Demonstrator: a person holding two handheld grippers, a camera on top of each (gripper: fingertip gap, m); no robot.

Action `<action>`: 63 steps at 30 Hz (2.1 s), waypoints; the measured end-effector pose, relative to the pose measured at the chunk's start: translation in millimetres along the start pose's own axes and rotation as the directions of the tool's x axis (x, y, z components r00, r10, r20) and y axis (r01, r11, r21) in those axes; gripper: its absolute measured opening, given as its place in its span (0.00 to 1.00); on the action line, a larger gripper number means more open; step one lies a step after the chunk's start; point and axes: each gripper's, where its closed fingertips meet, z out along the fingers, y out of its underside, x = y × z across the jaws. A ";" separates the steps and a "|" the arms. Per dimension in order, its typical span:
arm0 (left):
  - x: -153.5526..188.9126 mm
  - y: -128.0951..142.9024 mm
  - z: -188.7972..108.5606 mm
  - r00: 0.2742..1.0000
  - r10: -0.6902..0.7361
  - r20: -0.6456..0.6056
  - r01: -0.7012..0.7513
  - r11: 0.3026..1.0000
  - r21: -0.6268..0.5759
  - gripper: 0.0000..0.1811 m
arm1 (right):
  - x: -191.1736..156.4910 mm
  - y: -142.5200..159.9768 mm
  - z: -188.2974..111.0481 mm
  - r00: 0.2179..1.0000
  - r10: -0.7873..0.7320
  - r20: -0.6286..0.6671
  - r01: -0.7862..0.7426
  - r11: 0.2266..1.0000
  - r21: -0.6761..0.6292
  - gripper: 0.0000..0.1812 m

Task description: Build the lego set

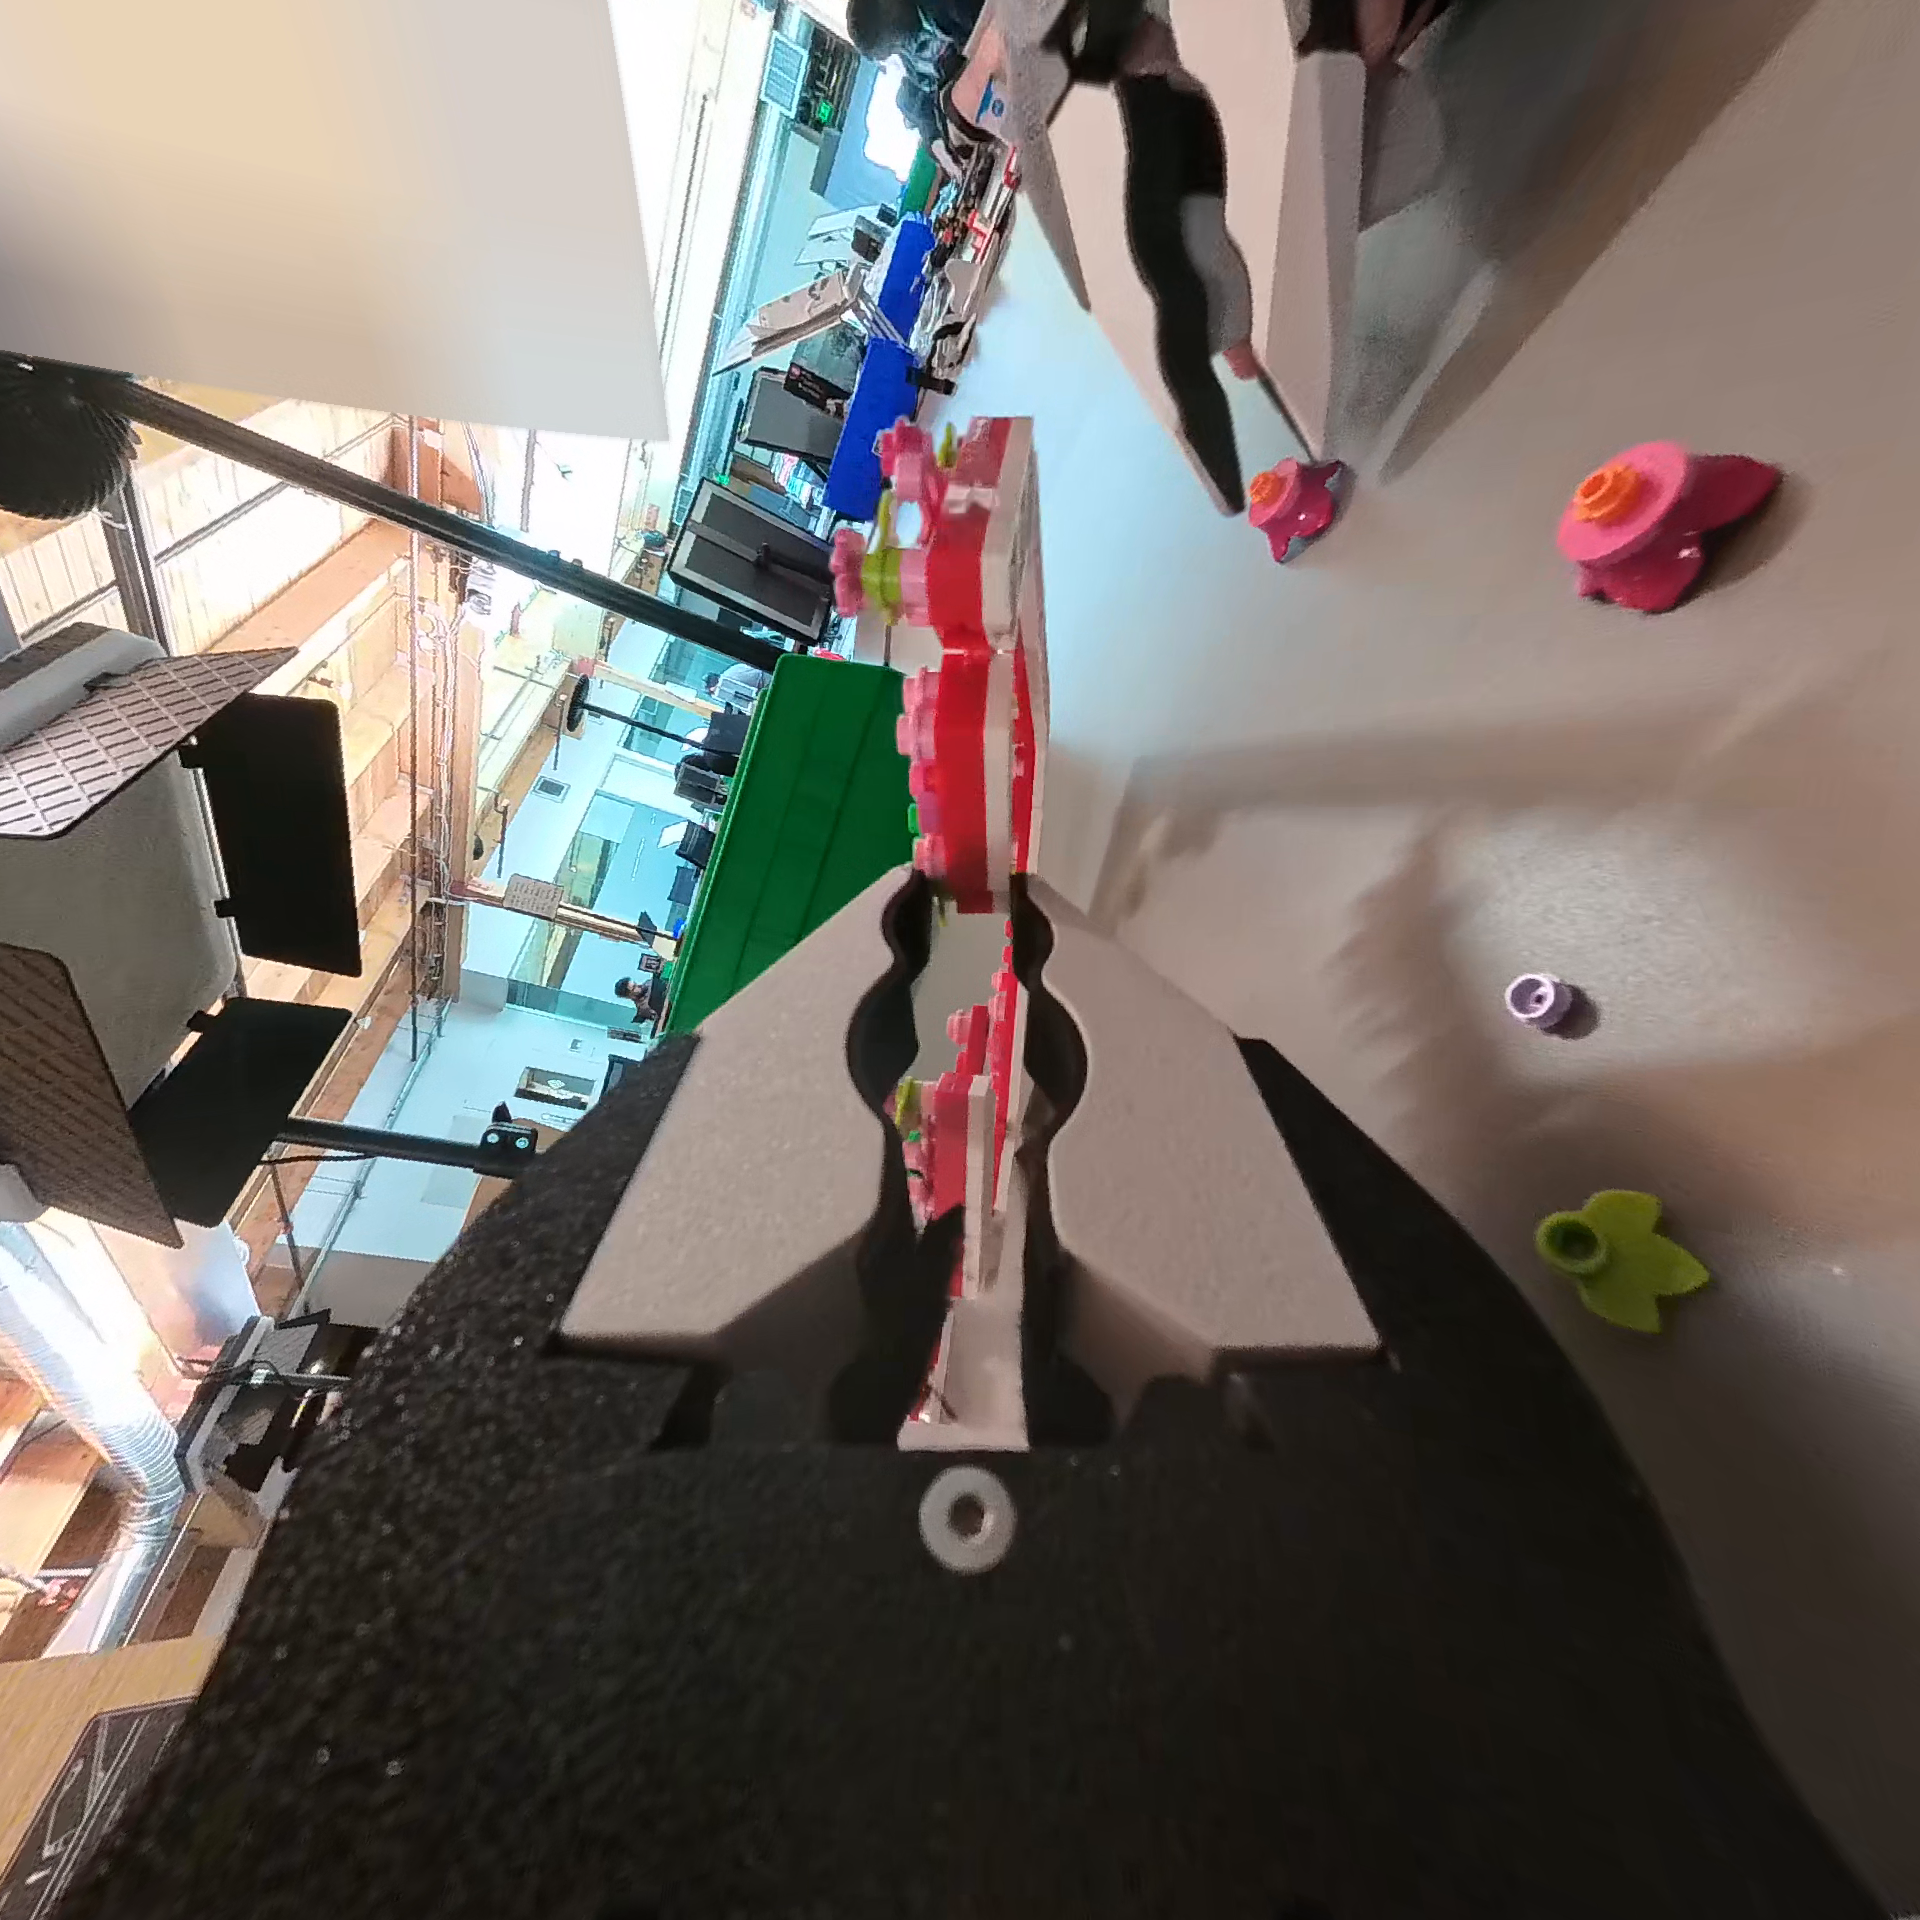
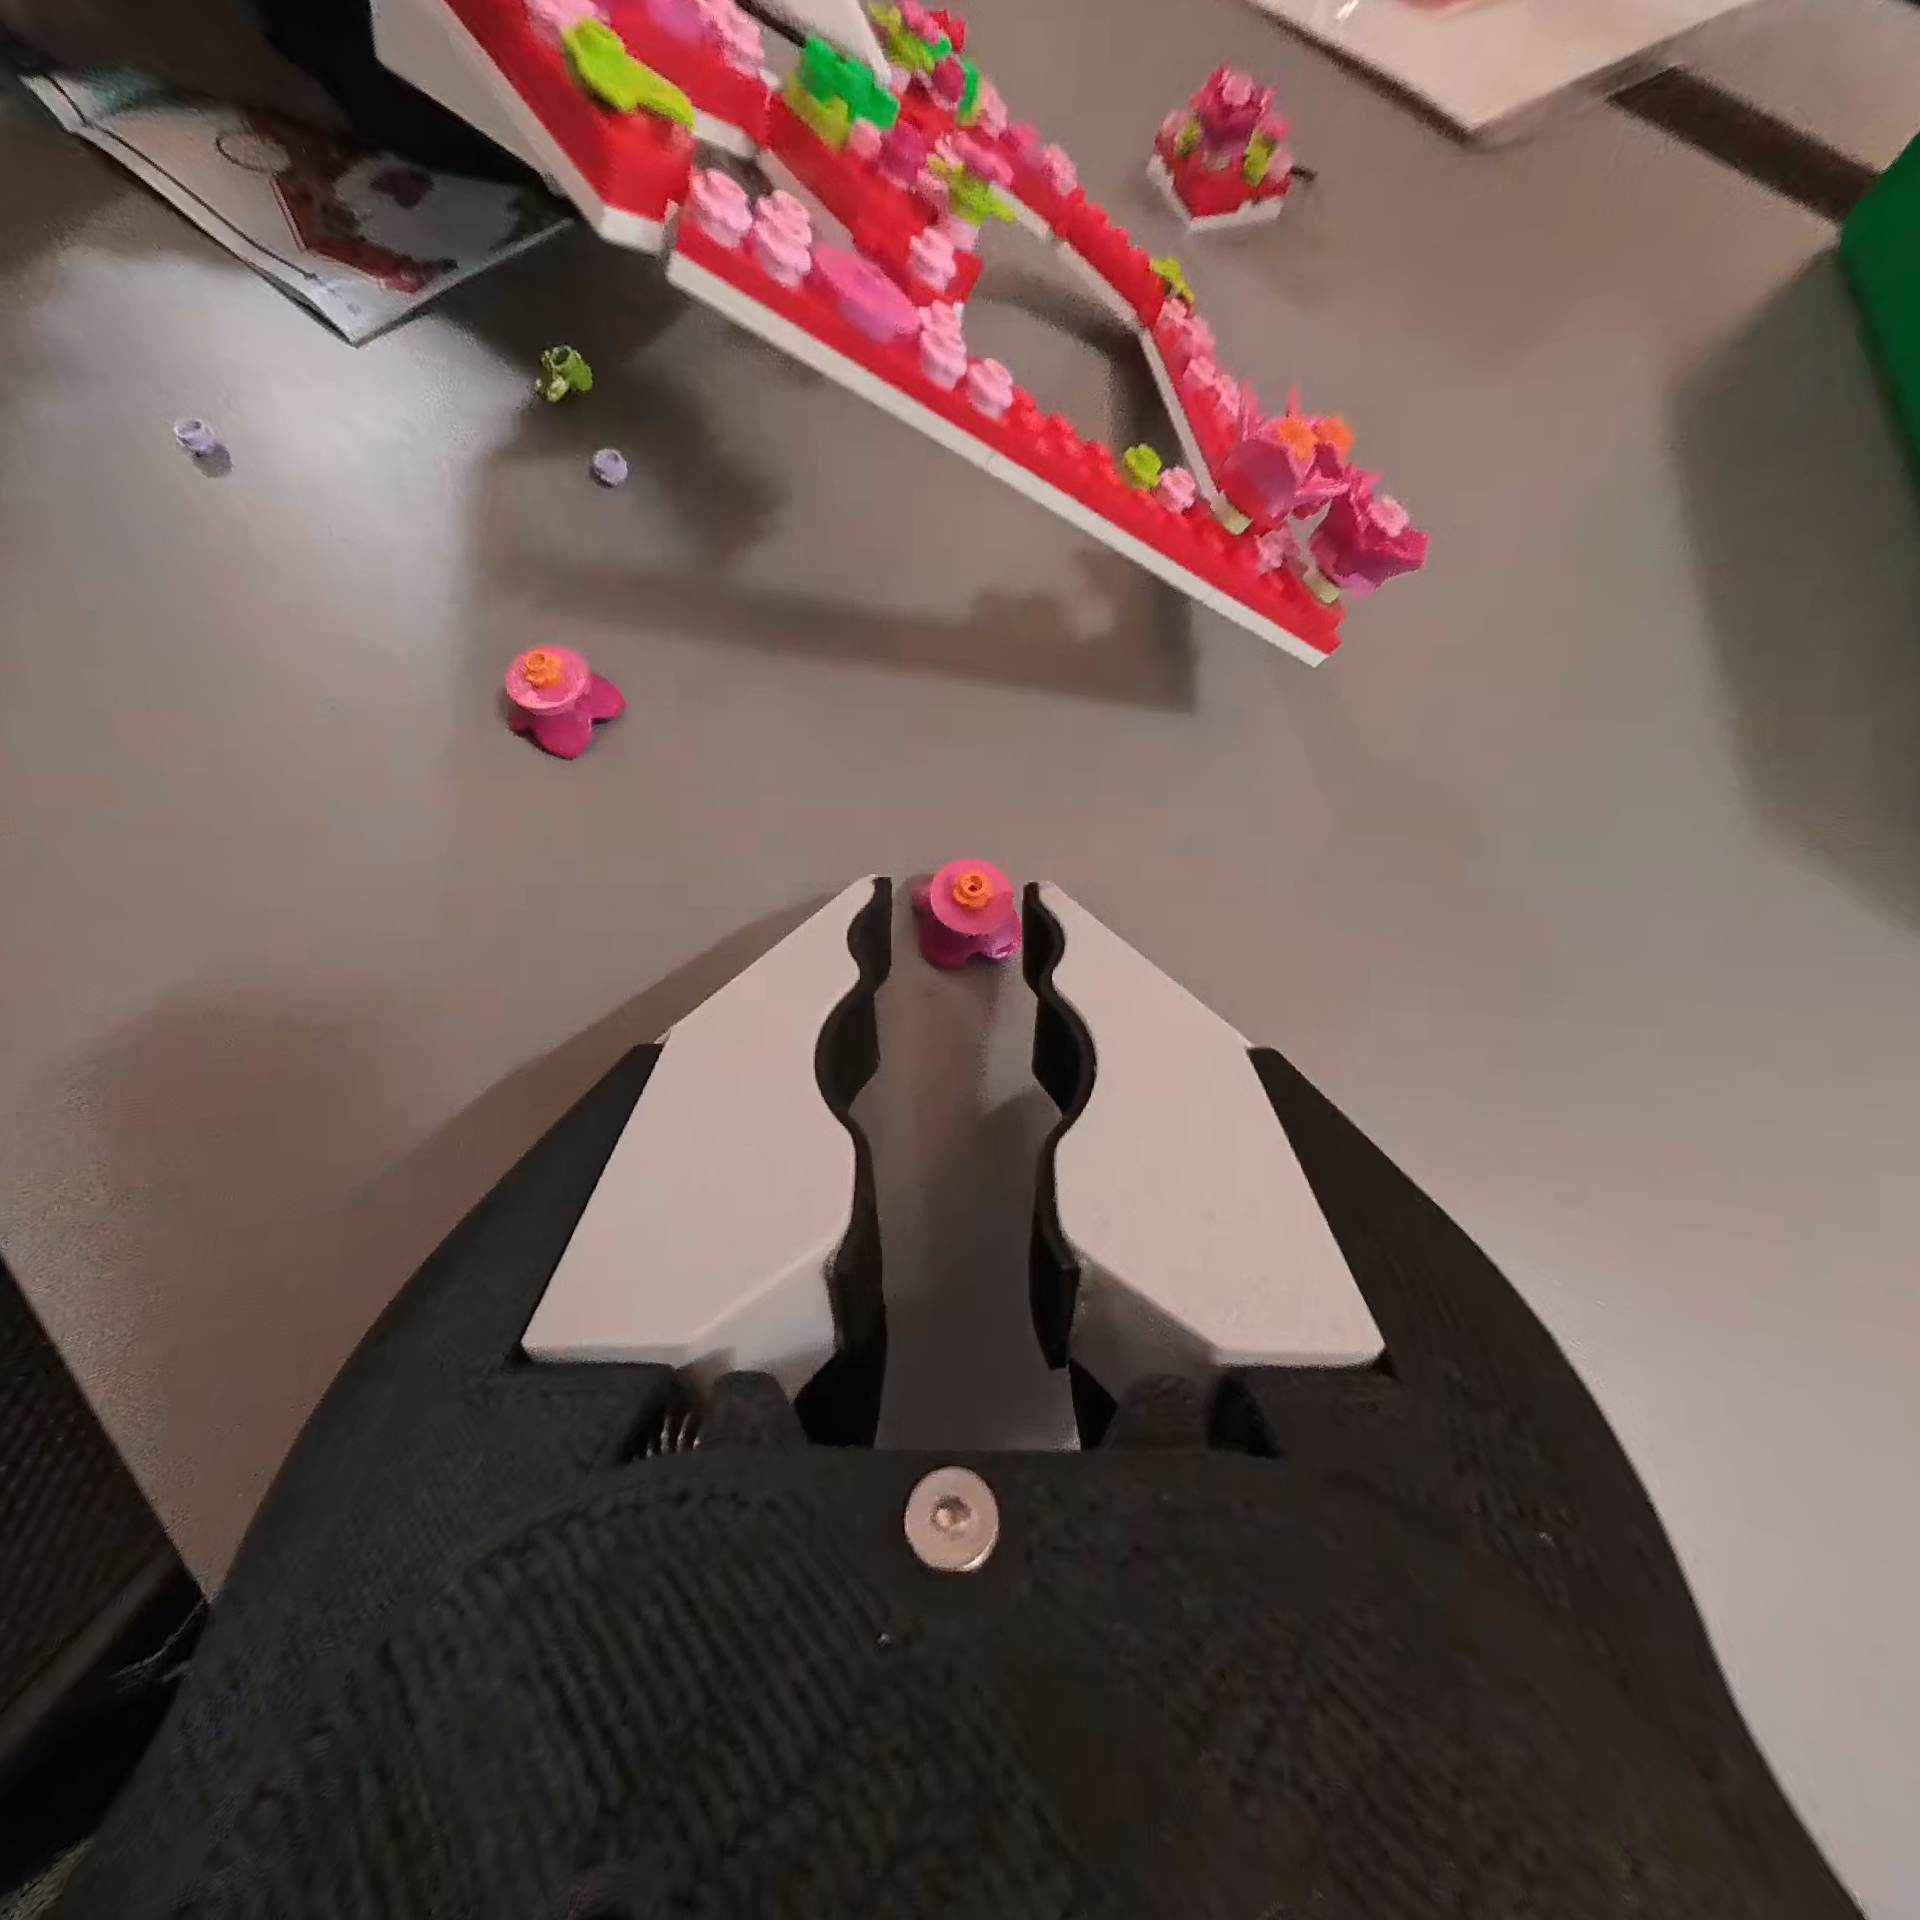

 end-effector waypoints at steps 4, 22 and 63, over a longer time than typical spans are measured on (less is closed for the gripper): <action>2.6 -1.2 -0.9 1.000 0.003 -0.010 -0.003 1.000 0.010 0.07 | 1.8 3.2 4.5 1.000 0.002 0.015 -0.002 0.999 -0.032 0.08; 8.4 -7.4 -2.7 0.998 -0.003 -0.055 0.005 0.999 0.045 0.06 | -17.2 -124.1 12.4 0.847 -0.116 0.519 0.014 0.980 0.197 0.08; -2.4 -2.8 -4.3 0.975 -0.212 -0.065 0.217 0.973 0.074 0.06 | -16.0 -128.7 36.6 0.456 0.013 0.890 -0.281 0.951 0.131 0.08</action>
